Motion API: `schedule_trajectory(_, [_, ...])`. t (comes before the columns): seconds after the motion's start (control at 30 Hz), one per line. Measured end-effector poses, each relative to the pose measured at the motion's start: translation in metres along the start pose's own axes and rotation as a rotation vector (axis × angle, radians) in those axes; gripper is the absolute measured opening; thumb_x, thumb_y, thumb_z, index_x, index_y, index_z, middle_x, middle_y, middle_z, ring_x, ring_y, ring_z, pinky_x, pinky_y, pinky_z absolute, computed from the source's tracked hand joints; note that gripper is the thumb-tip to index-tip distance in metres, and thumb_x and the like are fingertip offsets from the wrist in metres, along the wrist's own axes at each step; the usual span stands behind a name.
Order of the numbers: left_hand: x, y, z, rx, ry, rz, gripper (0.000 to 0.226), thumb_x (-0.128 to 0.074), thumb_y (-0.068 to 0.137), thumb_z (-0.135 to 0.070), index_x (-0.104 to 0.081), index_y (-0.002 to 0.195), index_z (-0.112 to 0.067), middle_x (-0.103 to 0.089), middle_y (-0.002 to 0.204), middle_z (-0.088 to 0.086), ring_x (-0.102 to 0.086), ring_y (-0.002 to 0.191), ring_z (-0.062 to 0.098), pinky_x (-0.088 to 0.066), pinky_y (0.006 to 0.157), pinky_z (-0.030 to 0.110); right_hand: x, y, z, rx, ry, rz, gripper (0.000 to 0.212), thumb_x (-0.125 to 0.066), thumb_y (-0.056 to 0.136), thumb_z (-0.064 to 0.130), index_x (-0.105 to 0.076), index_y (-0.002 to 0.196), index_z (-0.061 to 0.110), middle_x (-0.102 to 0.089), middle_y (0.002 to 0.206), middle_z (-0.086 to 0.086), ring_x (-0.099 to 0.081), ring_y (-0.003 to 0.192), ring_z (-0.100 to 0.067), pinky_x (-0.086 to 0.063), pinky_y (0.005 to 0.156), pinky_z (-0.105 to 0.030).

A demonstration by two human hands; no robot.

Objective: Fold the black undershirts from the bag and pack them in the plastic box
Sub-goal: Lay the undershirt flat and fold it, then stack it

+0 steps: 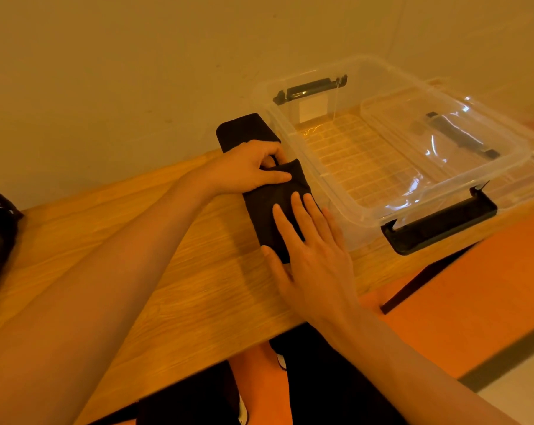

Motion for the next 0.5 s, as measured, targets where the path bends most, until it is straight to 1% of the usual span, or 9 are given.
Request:
schedule_trajectory(0.13, [-0.002, -0.008, -0.006, -0.107, 0.591, -0.201, 0.028, -0.065, 0.096, -0.041, -0.064, 0.113, -0.018, -0.066, 0.104, -0.003, -0.061, 0.090, 0.011, -0.053, 0.074, 0.028, -0.006, 0.002, -0.002, -0.024, -0.043, 0.050, 0.065, -0.027, 0.103, 0.060, -0.039, 0.154, 0.020, -0.031, 0.161, -0.016, -0.021, 0.153, -0.029, -0.016, 0.125, -0.045])
schedule_trajectory(0.2, [-0.004, -0.030, -0.011, -0.126, 0.686, -0.467, 0.022, -0.059, 0.099, -0.040, -0.062, 0.105, -0.019, -0.063, 0.097, -0.004, -0.058, 0.082, 0.011, -0.050, 0.067, 0.029, -0.006, 0.002, -0.002, -0.024, -0.054, 0.056, 0.067, -0.026, 0.103, 0.062, -0.042, 0.153, 0.020, -0.033, 0.160, -0.016, -0.024, 0.152, -0.029, -0.017, 0.125, -0.046])
schedule_trajectory(0.23, [-0.005, -0.047, -0.010, -0.096, 0.632, -0.630, 0.019, -0.058, 0.100, -0.038, -0.061, 0.101, -0.020, -0.061, 0.092, -0.006, -0.057, 0.078, 0.011, -0.050, 0.064, 0.028, -0.006, 0.002, -0.002, -0.024, -0.054, 0.057, 0.068, -0.026, 0.103, 0.062, -0.043, 0.152, 0.019, -0.034, 0.159, -0.017, -0.025, 0.151, -0.030, -0.020, 0.124, -0.047])
schedule_trajectory(0.27, [-0.008, -0.063, -0.004, -0.016, 0.525, -0.764, 0.017, -0.058, 0.101, -0.037, -0.061, 0.098, -0.021, -0.060, 0.088, -0.007, -0.057, 0.075, 0.009, -0.050, 0.062, 0.028, -0.005, 0.002, -0.002, -0.024, -0.053, 0.061, 0.069, -0.025, 0.102, 0.062, -0.044, 0.151, 0.019, -0.035, 0.159, -0.018, -0.026, 0.151, -0.031, -0.022, 0.123, -0.049])
schedule_trajectory(0.3, [-0.014, -0.076, 0.006, 0.108, 0.379, -0.820, 0.017, -0.057, 0.101, -0.038, -0.061, 0.097, -0.022, -0.061, 0.086, -0.009, -0.059, 0.074, 0.008, -0.052, 0.063, 0.027, -0.005, 0.003, -0.002, -0.026, -0.052, 0.065, 0.069, -0.024, 0.102, 0.063, -0.045, 0.151, 0.018, -0.036, 0.159, -0.018, -0.027, 0.151, -0.031, -0.024, 0.122, -0.050])
schedule_trajectory(0.33, [-0.024, -0.083, 0.018, 0.259, 0.191, -0.776, 0.018, -0.057, 0.101, -0.041, -0.061, 0.099, -0.023, -0.062, 0.085, -0.009, -0.061, 0.076, 0.007, -0.055, 0.066, 0.028, -0.005, 0.003, -0.002, -0.030, -0.052, 0.070, 0.069, -0.024, 0.102, 0.062, -0.045, 0.151, 0.018, -0.036, 0.159, -0.018, -0.027, 0.151, -0.031, -0.024, 0.122, -0.050])
schedule_trajectory(0.4, [-0.053, -0.085, 0.038, 0.490, -0.343, -0.566, 0.025, -0.058, 0.100, -0.044, -0.065, 0.103, -0.020, -0.070, 0.089, -0.004, -0.070, 0.079, 0.012, -0.061, 0.070, 0.033, -0.004, 0.002, 0.000, -0.027, -0.051, 0.071, 0.069, -0.024, 0.101, 0.061, -0.045, 0.151, 0.018, -0.036, 0.158, -0.019, -0.027, 0.151, -0.032, -0.024, 0.122, -0.049])
schedule_trajectory(0.47, [-0.070, -0.083, 0.043, 0.552, -0.801, -0.459, 0.024, -0.064, 0.099, -0.040, -0.071, 0.104, -0.017, -0.076, 0.093, 0.002, -0.074, 0.082, 0.016, -0.062, 0.070, 0.032, -0.002, 0.000, 0.001, -0.016, -0.046, 0.059, 0.068, -0.026, 0.101, 0.060, -0.046, 0.151, 0.018, -0.037, 0.157, -0.020, -0.028, 0.150, -0.033, -0.024, 0.122, -0.049])
schedule_trajectory(0.5, [-0.070, -0.081, 0.043, 0.539, -0.891, -0.459, 0.023, -0.067, 0.097, -0.037, -0.073, 0.104, -0.016, -0.078, 0.093, 0.003, -0.075, 0.085, 0.017, -0.062, 0.073, 0.032, -0.001, -0.001, 0.001, -0.009, -0.041, 0.052, 0.068, -0.027, 0.101, 0.060, -0.045, 0.151, 0.018, -0.037, 0.157, -0.021, -0.028, 0.150, -0.033, -0.024, 0.121, -0.048])
Point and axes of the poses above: each hand's wrist, its own y-axis towards the middle knuckle, its own x-axis out of the back of the hand, z = x × y, the point moved 5 cm from there along y, towards the middle knuckle
